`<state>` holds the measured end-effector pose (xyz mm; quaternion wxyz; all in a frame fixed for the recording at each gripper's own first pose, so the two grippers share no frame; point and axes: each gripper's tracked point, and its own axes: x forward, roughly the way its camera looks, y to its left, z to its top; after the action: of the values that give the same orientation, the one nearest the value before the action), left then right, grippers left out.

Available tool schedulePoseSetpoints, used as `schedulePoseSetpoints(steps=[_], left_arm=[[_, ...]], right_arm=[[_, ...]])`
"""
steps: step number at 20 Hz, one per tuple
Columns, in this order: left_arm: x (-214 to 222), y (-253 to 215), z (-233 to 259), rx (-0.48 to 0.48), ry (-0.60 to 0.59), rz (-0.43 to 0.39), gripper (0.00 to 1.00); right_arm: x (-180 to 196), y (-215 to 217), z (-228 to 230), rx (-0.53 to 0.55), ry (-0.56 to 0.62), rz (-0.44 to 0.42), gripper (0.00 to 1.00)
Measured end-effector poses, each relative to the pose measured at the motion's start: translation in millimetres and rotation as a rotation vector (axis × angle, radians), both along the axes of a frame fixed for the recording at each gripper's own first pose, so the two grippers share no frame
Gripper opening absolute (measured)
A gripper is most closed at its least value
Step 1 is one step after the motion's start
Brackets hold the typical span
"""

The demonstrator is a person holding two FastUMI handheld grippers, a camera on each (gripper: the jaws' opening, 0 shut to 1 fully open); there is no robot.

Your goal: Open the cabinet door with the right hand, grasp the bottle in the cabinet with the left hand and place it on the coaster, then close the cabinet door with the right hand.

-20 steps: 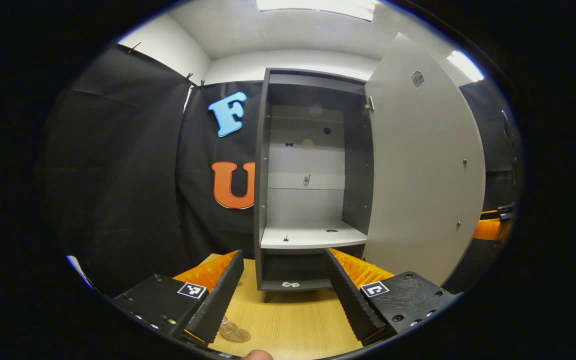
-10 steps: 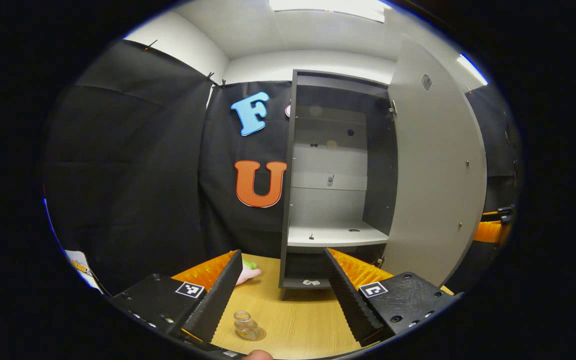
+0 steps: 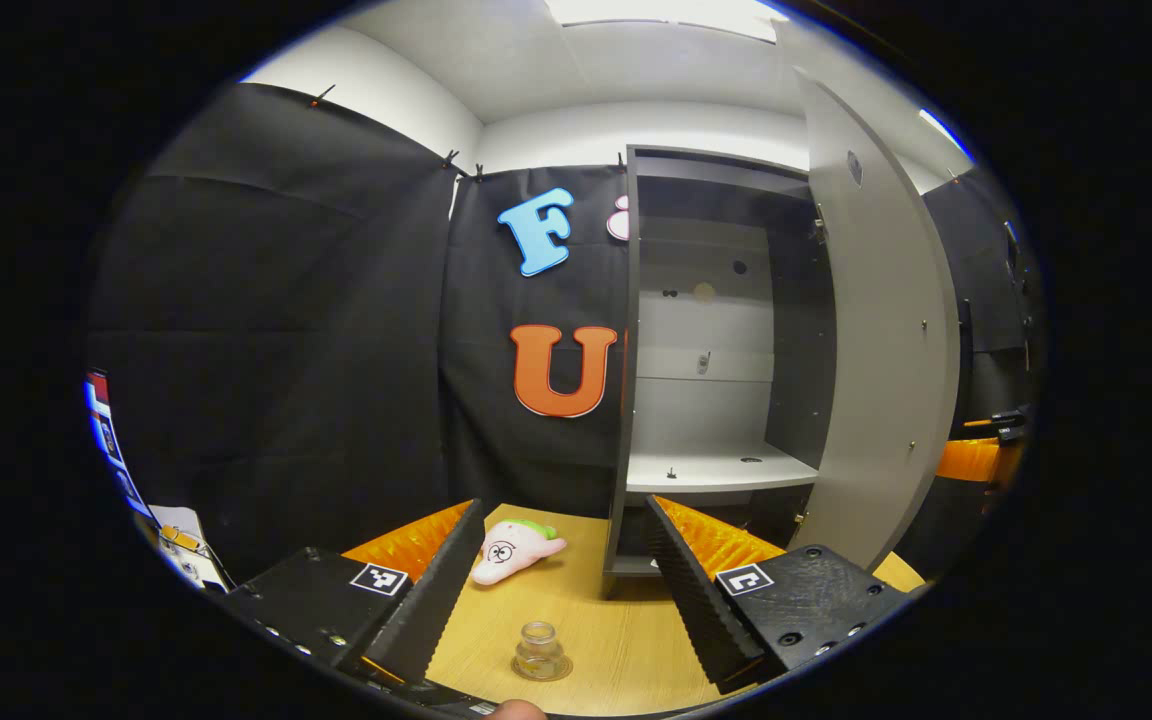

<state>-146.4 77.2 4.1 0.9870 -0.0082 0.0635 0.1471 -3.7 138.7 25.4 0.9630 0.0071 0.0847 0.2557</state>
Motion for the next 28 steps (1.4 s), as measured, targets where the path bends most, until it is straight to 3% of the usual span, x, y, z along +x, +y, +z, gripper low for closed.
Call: schedulePoseSetpoints(steps=[15,19,21,28], left_arm=[[-71,92,8,0.027,-0.006,0.267,0.96],[-96,120,2,0.038,0.008,0.348,1.00],[-108,131,3,0.042,0.011,0.384,0.96],[-143,165,0,0.045,0.023,0.482,0.96]], right_arm=[[79,109,2,0.011,-0.050,0.166,1.00],[107,137,4,-0.008,-0.081,0.132,1.00],[123,147,5,-0.007,-0.091,0.112,1.00],[125,151,7,0.004,-0.119,0.034,1.00]])
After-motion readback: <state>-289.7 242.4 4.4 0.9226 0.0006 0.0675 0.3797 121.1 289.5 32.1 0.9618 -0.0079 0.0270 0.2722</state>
